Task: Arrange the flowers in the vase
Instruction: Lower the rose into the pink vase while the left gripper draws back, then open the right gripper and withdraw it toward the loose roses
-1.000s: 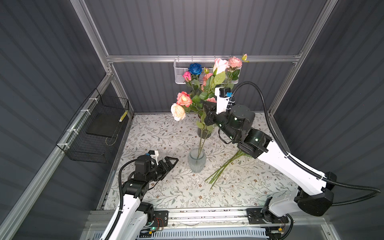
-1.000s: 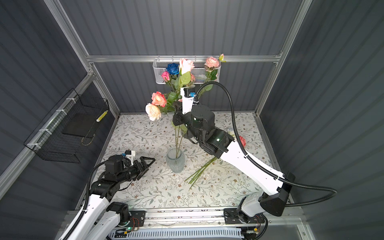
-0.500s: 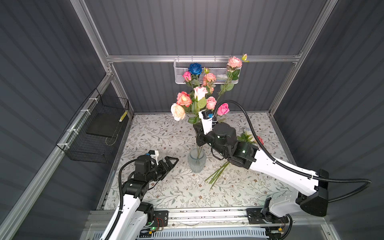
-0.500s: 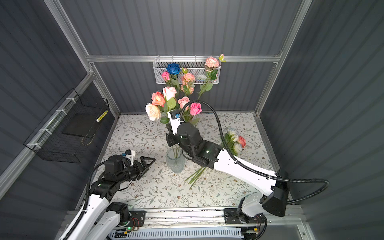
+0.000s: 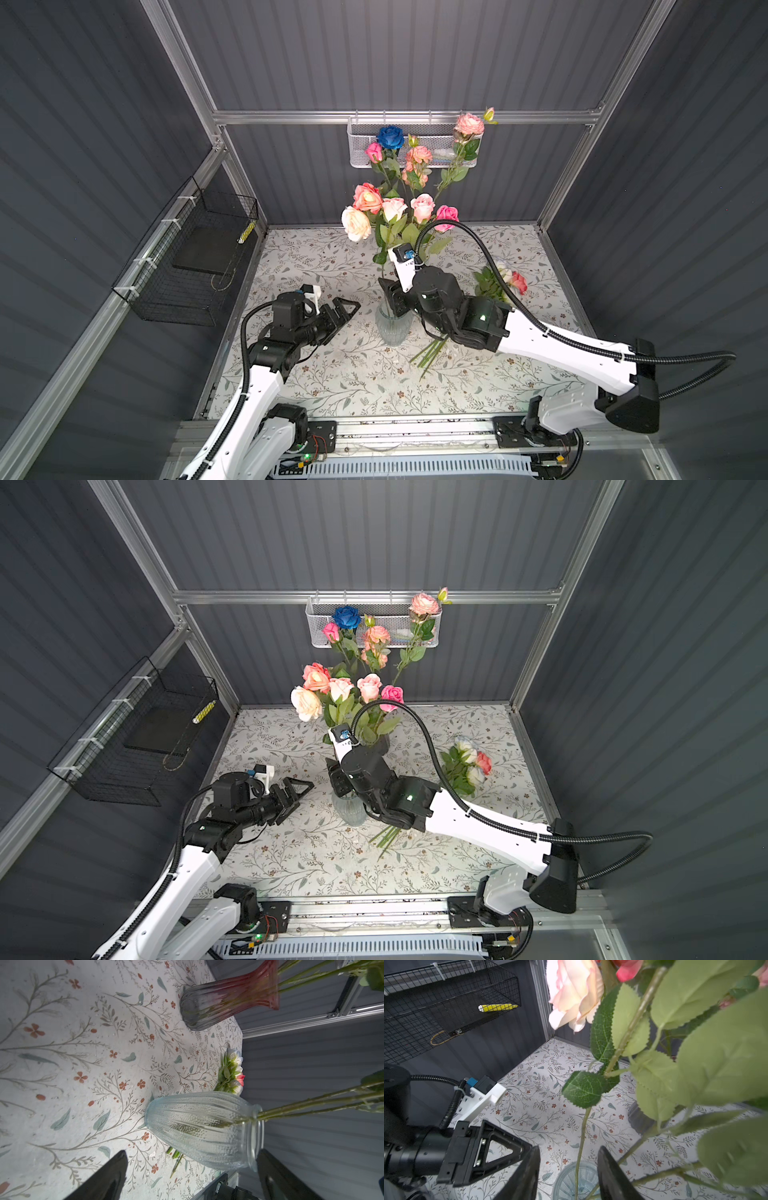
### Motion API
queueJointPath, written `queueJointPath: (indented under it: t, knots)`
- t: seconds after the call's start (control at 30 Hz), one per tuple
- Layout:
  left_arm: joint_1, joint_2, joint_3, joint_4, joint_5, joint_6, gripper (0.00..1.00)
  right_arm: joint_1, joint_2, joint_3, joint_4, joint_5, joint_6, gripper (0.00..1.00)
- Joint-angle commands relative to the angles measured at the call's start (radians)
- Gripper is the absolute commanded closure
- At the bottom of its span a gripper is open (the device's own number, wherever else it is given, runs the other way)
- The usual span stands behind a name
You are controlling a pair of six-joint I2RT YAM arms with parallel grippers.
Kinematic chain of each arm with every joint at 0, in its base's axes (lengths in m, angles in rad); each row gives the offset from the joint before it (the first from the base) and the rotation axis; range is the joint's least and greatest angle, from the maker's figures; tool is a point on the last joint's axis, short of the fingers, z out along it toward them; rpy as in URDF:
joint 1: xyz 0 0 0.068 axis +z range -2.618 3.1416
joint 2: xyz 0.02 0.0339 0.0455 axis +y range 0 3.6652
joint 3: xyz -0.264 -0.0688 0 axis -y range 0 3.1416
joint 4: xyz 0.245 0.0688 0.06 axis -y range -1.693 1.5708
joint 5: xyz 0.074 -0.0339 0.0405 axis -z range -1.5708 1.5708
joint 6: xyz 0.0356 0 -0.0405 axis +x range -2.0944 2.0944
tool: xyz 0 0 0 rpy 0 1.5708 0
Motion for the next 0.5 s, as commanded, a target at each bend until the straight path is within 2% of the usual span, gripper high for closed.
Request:
queueJointPath:
  t: [0.0,0.2,0.3,0.4,0.47]
  knots:
    - [0.004,0.025,0.049,0.004,0.022,0.045,0.03,0.002,-0.088,-0.018,-0.053,0.069,0.057,0.47]
    - [0.004,0.047,0.082,-0.006,0.020,0.061,0.02,0.010,-0.241,-0.070,-0.144,0.095,0.138,0.47]
    - [0.004,0.044,0.097,-0.019,0.014,0.075,0.02,0.013,-0.354,-0.124,-0.210,0.163,0.188,0.51]
    - [0.004,0.021,0.094,-0.025,-0.018,0.075,0.02,-0.011,-0.463,-0.217,-0.299,0.257,0.278,0.60]
    - [0.004,0.001,0.074,-0.003,-0.035,0.055,0.02,-0.085,-0.533,-0.286,-0.377,0.250,0.381,0.68]
